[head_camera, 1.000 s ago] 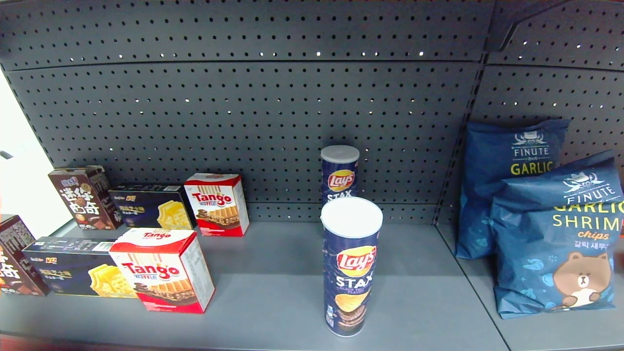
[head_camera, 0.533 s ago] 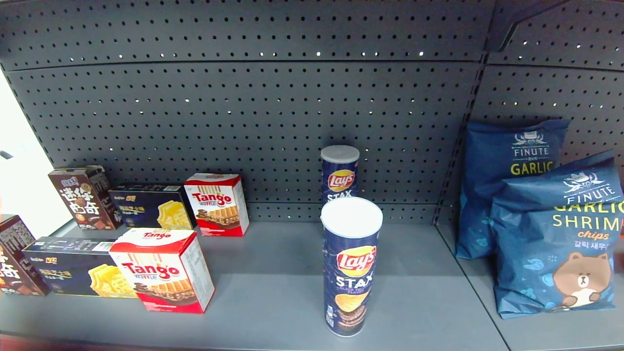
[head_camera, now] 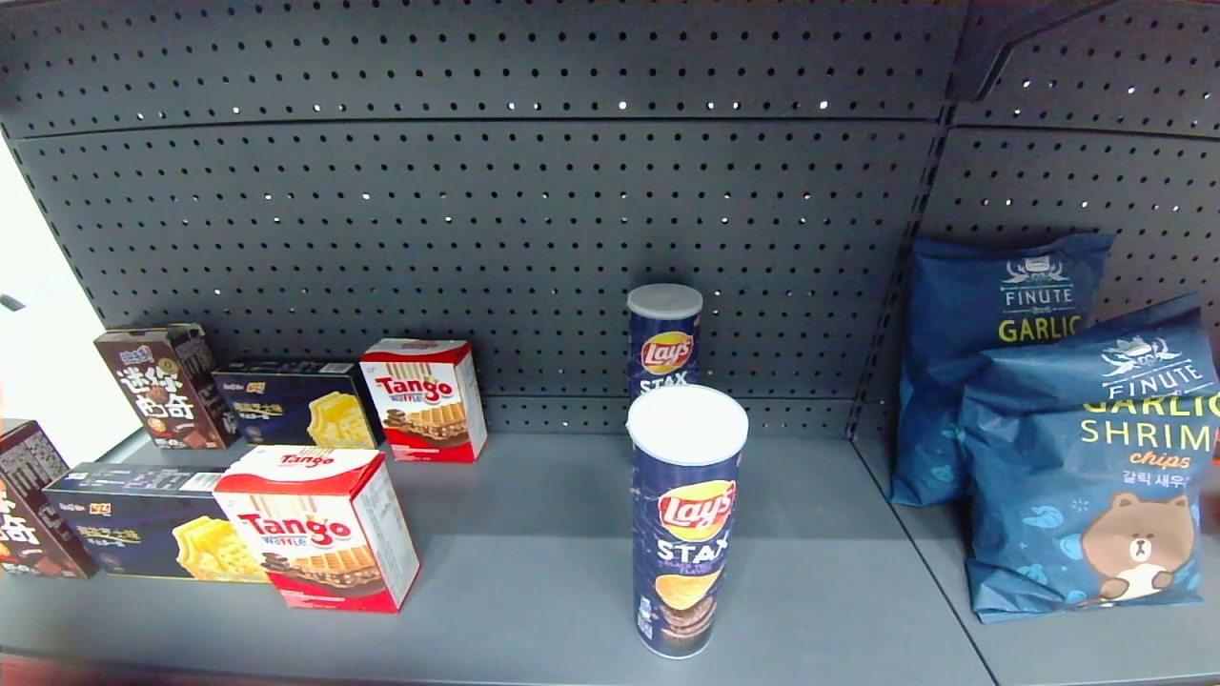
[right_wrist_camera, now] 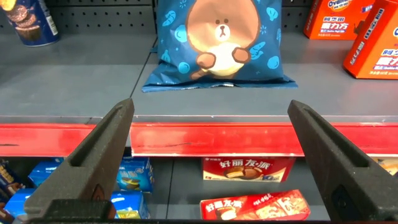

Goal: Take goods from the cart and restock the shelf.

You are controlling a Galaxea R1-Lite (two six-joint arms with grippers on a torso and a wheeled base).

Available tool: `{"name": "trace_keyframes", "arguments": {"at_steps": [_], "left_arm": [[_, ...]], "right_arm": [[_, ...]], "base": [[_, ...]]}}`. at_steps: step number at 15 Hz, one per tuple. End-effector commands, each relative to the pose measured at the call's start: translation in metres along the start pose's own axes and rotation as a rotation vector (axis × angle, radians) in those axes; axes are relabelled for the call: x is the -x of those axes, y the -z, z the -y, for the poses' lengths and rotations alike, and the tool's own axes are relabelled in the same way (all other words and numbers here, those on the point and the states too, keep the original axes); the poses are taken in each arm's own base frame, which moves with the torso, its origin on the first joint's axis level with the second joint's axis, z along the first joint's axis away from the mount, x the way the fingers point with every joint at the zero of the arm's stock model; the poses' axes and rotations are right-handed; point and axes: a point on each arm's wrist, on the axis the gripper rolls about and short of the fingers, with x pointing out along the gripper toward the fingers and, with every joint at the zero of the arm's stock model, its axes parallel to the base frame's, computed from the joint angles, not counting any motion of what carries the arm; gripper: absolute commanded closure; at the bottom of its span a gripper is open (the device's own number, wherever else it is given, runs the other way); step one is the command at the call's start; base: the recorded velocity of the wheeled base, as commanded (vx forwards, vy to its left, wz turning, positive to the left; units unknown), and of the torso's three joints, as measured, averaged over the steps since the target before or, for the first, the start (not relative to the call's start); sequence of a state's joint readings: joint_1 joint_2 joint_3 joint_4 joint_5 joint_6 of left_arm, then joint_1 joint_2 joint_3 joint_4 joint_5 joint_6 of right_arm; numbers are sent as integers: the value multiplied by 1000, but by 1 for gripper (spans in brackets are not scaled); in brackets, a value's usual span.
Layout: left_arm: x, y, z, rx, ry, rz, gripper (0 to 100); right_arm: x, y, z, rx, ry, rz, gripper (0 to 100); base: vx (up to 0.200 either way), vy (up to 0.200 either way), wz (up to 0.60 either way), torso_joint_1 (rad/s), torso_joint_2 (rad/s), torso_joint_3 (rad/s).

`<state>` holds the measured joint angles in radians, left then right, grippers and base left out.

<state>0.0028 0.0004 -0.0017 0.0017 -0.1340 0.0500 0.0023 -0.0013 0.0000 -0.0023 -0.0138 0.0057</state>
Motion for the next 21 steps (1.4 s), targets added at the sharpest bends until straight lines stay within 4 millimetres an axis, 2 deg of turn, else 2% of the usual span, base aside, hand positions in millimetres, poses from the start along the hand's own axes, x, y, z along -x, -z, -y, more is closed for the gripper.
{"name": "trace_keyframes", "arguments": {"at_steps": [1,21], "left_arm": [[0,0,0,-1,-1,0,0],[0,0,0,-5,1,0,0]], "right_arm": [[0,0,0,0,-1,-1,0],[0,0,0,1,-1,-1,0]], "base": [[0,0,0,0,0,0],[0,0,0,0,0,0]]}}
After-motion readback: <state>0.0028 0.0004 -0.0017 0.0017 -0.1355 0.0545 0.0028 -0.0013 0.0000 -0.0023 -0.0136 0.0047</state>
